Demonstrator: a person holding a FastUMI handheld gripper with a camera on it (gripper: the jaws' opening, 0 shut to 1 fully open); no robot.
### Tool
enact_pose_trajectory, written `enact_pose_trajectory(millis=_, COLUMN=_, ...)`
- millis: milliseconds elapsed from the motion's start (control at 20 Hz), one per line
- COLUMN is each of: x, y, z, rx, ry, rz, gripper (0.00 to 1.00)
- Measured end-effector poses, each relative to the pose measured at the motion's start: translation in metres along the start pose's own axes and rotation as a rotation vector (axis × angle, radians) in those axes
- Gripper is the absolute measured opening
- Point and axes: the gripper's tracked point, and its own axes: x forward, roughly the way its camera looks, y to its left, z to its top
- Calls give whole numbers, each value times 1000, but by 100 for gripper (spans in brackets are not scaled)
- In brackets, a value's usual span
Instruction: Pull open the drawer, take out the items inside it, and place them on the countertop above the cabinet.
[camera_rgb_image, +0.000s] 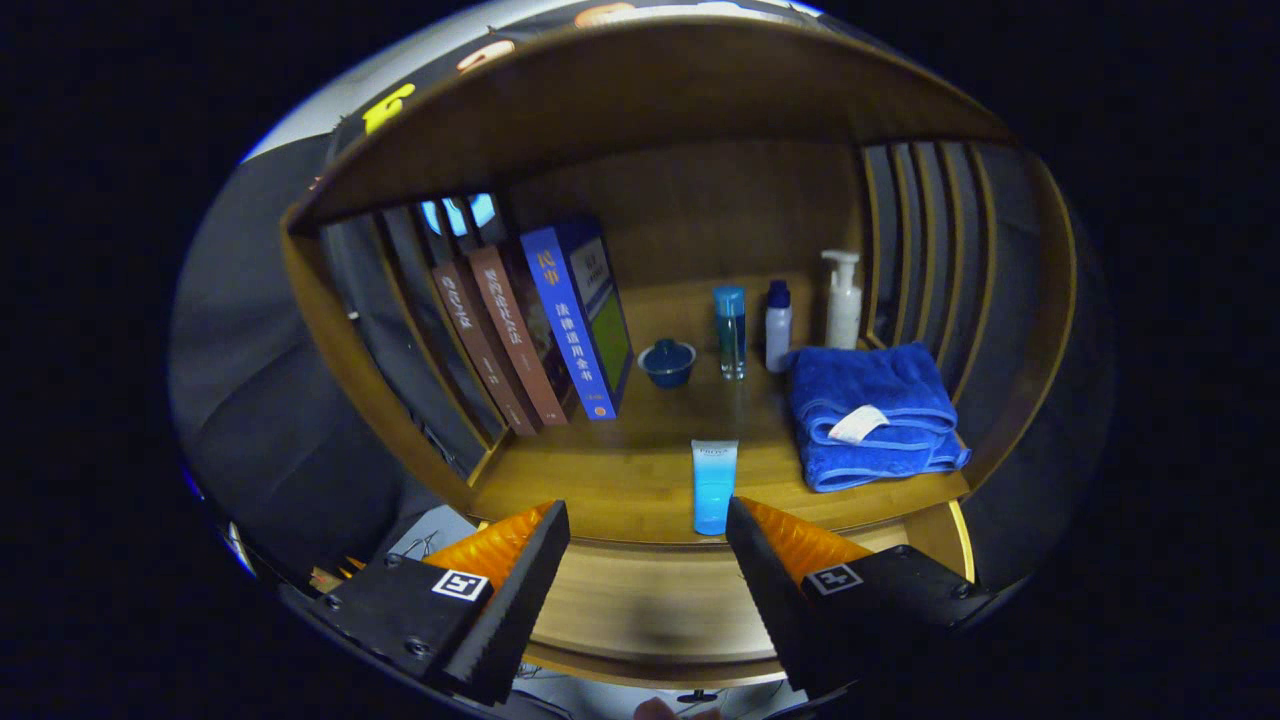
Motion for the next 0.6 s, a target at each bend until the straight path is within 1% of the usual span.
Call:
enact_pose_trajectory(millis=150, x=-33, y=3, z=-4, rx=-48, ry=-151, rz=3, gripper=99)
enact_pose_trajectory(millis=350, x=-76, y=3, z=-30, rx=-57, ry=-293, rz=-23, gripper=99)
enact_pose_trajectory(millis=500, x=-92, y=0, z=-66, rx=-97, ry=-357, rz=-64, gripper=99)
enact_pose_trajectory(millis=600, x=-96, y=-6, z=-95, rx=-106, ry=-370, rz=-91, gripper=99)
